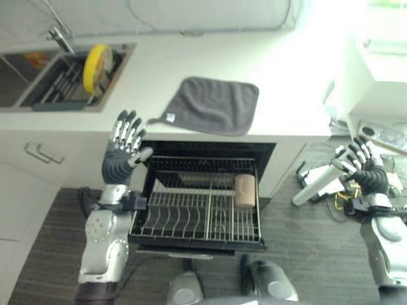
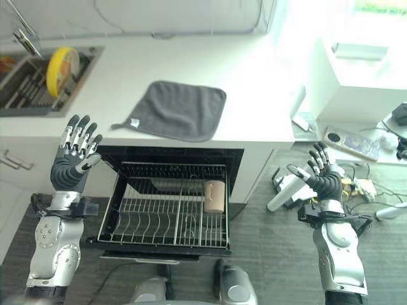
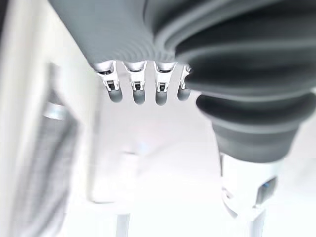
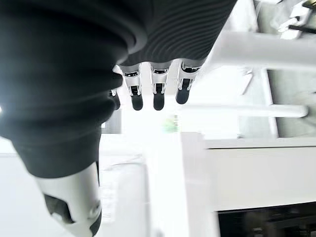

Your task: Place the dishes in the dishwasher.

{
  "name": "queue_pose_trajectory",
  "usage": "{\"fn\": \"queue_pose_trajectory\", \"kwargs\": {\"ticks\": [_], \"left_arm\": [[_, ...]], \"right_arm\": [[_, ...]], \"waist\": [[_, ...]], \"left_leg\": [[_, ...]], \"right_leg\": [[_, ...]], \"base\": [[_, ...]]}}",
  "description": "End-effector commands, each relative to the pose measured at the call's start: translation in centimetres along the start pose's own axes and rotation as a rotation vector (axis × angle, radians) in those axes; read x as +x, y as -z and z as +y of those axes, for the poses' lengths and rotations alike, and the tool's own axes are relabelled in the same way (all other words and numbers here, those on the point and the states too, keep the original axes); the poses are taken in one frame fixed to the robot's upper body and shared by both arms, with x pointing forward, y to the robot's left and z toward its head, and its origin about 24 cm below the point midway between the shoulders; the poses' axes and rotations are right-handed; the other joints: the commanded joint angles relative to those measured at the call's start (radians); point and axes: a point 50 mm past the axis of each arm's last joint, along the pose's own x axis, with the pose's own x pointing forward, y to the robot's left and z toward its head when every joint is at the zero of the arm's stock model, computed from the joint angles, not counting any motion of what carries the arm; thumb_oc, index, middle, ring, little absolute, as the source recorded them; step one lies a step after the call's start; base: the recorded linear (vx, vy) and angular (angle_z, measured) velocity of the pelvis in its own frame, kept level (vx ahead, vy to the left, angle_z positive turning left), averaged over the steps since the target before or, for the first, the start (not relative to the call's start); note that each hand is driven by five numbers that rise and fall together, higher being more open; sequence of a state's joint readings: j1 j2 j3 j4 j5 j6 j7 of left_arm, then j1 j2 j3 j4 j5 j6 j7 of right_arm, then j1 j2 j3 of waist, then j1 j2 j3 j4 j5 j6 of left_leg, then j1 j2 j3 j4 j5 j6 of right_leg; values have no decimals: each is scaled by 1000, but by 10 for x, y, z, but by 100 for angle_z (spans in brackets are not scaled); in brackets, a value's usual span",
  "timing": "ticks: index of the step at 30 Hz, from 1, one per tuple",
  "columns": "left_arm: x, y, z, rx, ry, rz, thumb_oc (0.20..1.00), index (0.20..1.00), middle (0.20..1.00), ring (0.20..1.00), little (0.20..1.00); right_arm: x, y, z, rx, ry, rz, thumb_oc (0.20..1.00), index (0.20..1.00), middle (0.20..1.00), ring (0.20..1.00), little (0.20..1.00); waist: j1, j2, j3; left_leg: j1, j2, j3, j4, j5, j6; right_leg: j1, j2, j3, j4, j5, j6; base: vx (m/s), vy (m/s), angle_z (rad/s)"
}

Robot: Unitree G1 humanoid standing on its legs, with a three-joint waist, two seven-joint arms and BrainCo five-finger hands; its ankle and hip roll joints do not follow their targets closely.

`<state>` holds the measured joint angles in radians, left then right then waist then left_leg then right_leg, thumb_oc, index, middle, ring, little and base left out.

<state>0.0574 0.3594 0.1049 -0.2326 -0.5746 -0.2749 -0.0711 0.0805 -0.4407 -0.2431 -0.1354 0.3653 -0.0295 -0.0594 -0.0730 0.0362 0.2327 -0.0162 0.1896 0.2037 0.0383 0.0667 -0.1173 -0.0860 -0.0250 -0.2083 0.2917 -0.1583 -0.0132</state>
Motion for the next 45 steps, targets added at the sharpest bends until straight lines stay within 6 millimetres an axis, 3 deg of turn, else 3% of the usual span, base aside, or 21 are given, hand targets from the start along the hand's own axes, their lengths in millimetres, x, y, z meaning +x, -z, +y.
{"fn": "queue_pose_trajectory", "kwargs": {"ticks": [1,3,4,6,8,9,10,11,12,13,15,17,18,20,22,25,31,34,37,40,45], "left_arm": [[4,-21,14,-23,-9,-98,1000,1000,1000,1000,1000],[-3,-23,13,-16,12,-107,1000,1000,1000,1000,1000],[-6,-26,12,-27,14,-120,1000,1000,1000,1000,1000],[-4,-27,5,-54,25,-150,1000,1000,1000,1000,1000],[-4,-30,6,-65,27,-170,1000,1000,1000,1000,1000],[-2,-34,8,-57,44,-188,1000,1000,1000,1000,1000],[6,-37,4,-22,124,-177,1000,1000,1000,1000,1000],[9,-37,0,8,192,-160,1000,1000,1000,1000,1000],[7,-37,-1,37,207,-153,1000,1000,1000,1000,1000],[6,-38,-1,59,200,-149,1000,1000,1000,1000,1000],[5,-43,5,10,171,-157,1000,1000,1000,1000,1000],[10,-42,6,-16,143,-152,1000,1000,1000,1000,1000],[11,-42,5,-18,141,-151,1000,1000,1000,1000,1000],[14,-37,-1,-24,133,-135,1000,1000,1000,1000,1000],[18,-34,-7,-37,142,-114,1000,1000,1000,1000,1000],[22,-30,-12,-61,166,-100,1000,1000,1000,1000,1000],[24,-23,-20,-117,188,-64,1000,1000,1000,1000,1000],[24,-21,-23,-134,200,-52,1000,1000,1000,1000,1000],[22,-20,-23,-180,203,-38,1000,1000,1000,1000,1000],[19,-21,-21,-175,193,-54,1000,1000,1000,1000,1000],[10,-22,-12,-181,168,-62,1000,1000,1000,1000,1000]], "right_arm": [[2,-32,3,23,-18,-205,1000,1000,1000,1000,1000],[2,-42,0,-16,-24,-252,1000,1000,1000,1000,1000],[5,-51,-2,-20,-37,-282,1000,1000,1000,1000,1000],[9,-63,-5,-15,-39,-327,1000,1000,1000,1000,1000],[11,-72,-7,-35,-51,-357,1000,1000,1000,1000,1000],[14,-81,-8,-59,-50,-384,1000,1000,1000,1000,1000],[11,-86,-12,-46,-5,-410,1000,1000,1000,1000,1000],[5,-87,-13,-53,25,-430,1000,1000,1000,1000,1000],[4,-88,-11,-36,25,-435,1000,1000,1000,1000,1000],[4,-89,-6,-21,8,-439,1000,1000,1000,1000,1000],[7,-92,5,-17,-25,-462,1000,1000,1000,1000,1000],[7,-94,9,-9,-31,-478,1000,1000,1000,1000,1000],[7,-95,9,-8,-31,-479,1000,1000,1000,1000,1000],[3,-96,8,0,-42,-480,1000,1000,1000,1000,1000],[1,-98,2,-5,-34,-476,1000,1000,1000,1000,1000],[-2,-98,-7,-18,-8,-483,1000,1000,1000,1000,1000],[-3,-96,-10,-6,25,-477,1000,1000,1000,1000,1000],[-2,-94,-8,-16,25,-469,1000,1000,1000,1000,1000],[-1,-95,-11,-64,30,-473,1000,1000,1000,1000,1000],[2,-101,-9,-53,-8,-495,1000,1000,1000,1000,1000],[0,-100,-9,-37,-56,-489,1000,1000,1000,1000,1000]], "waist": [[-4,-27,7],[22,-33,-1],[17,-49,-11],[6,-72,-15],[-4,-72,-18],[-19,-63,-23],[-35,-70,-26],[-34,-86,-24],[-35,-91,-18],[-29,-86,-10],[-8,-66,-14],[-3,-44,-35],[-3,-44,-37],[-23,-31,-55],[-47,-34,-72],[-65,-39,-84],[-80,-33,-92],[-86,-26,-97],[-86,-37,-90],[-94,-35,-84],[-61,-20,-77]], "left_leg": [[-26,-76,39,-9,0,48],[-32,-83,-43,11,-11,46],[-26,-36,-21,59,-20,30],[-41,63,-13,182,43,-16],[-21,83,-42,227,17,-17],[24,80,-34,209,-57,-8],[54,42,-7,171,-150,10],[55,-21,-10,158,-188,24],[65,-45,1,159,-207,27],[86,-56,33,153,-226,35],[103,-91,94,71,-185,61],[102,-125,123,20,-149,85],[100,-126,124,17,-143,86],[123,-159,127,-21,-141,106],[138,-199,119,-60,-126,120],[165,-254,66,-110,-110,131],[176,-274,15,-101,-109,131],[164,-256,52,-12,-129,111],[95,-166,116,144,-74,60],[122,-117,168,39,-102,82],[58,-54,119,-80,18,44]], "right_leg": [[77,-32,-3,-95,43,65],[111,-40,14,-127,45,53],[120,-61,16,-148,62,52],[128,-103,13,-176,102,52],[116,-134,27,-171,116,68],[96,-186,49,-156,131,111],[74,-280,84,-176,220,184],[44,-365,80,-241,368,216],[12,-399,62,-242,457,232],[-21,-412,23,-216,484,243],[-43,-359,-32,-131,426,227],[-15,-234,-98,-27,289,174],[-16,-227,-103,-23,285,168],[-13,-126,-112,73,193,146],[-13,-41,-98,69,179,135],[-16,15,-107,22,191,122],[-36,14,-123,-7,205,110],[-7,25,-128,-40,140,69],[26,-1,-140,-58,122,52],[14,-29,-125,-34,136,76],[84,-16,-32,-67,67,83]], "base": [[-86,-50,19],[-244,155,22],[-335,377,0],[-302,534,-7],[-230,691,27],[-228,1092,8],[-170,1143,-12],[-88,791,9],[-47,526,62],[-137,549,48],[-216,659,-60],[-184,508,-88],[-109,363,-31],[-49,285,-4],[-40,166,3],[-26,20,-23],[-22,-96,66],[-32,-77,-14],[-28,-5,13],[11,206,9],[135,264,-41]]}}
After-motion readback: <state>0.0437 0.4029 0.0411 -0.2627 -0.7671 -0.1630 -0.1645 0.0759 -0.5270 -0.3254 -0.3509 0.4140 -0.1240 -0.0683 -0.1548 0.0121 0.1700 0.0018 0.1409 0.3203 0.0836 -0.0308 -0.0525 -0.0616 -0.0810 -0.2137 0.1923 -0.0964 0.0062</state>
